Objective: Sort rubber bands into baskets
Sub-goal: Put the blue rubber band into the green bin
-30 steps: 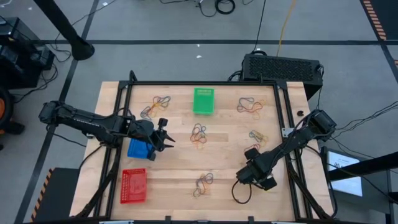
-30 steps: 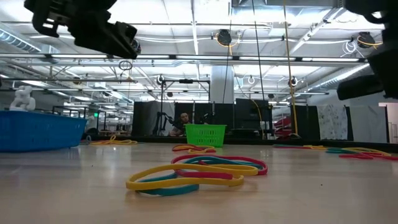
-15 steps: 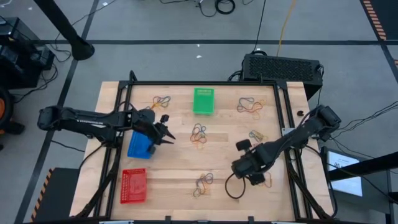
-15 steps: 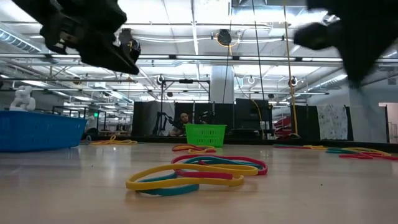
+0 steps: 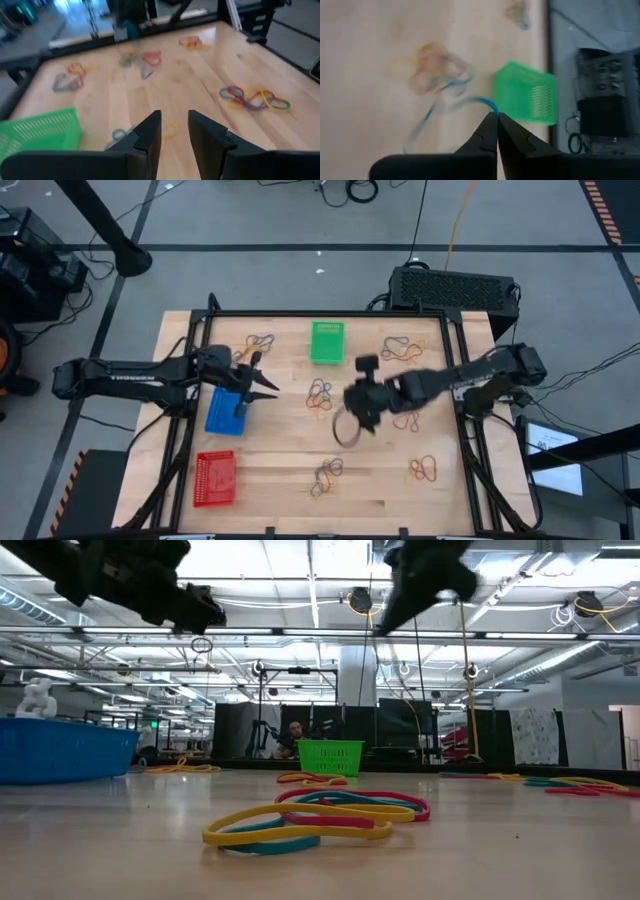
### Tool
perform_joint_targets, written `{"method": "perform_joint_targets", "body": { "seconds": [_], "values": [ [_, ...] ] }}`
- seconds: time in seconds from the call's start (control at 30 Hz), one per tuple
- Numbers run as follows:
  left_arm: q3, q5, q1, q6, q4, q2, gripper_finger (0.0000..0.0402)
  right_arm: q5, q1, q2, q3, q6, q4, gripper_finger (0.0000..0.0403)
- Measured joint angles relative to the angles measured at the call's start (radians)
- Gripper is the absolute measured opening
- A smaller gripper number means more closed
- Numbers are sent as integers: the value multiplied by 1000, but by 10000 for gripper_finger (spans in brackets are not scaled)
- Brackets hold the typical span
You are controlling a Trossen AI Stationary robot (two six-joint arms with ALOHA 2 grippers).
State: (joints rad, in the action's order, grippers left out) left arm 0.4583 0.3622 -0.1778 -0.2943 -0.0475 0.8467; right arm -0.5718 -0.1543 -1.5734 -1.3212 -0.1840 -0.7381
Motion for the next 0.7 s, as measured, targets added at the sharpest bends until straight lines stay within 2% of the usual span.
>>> {"method": "perform_joint_targets", "body": {
  "seconds": [0.1,0.2,0.37,0.53,0.7],
  "values": [
    [-53,-18,-16,0,-91,-64,105,0,111,0,0,-62,132,0],
    [-82,-25,-44,19,-108,-117,105,3,219,0,0,-74,246,0],
    [-85,-27,-64,61,-111,-168,105,160,373,-4,0,-64,309,0],
    [-85,-26,-63,61,-111,-181,105,223,477,-50,0,-27,341,0],
    [-85,-26,-63,72,-109,-180,105,311,526,-139,0,7,440,0]
  ]
}}
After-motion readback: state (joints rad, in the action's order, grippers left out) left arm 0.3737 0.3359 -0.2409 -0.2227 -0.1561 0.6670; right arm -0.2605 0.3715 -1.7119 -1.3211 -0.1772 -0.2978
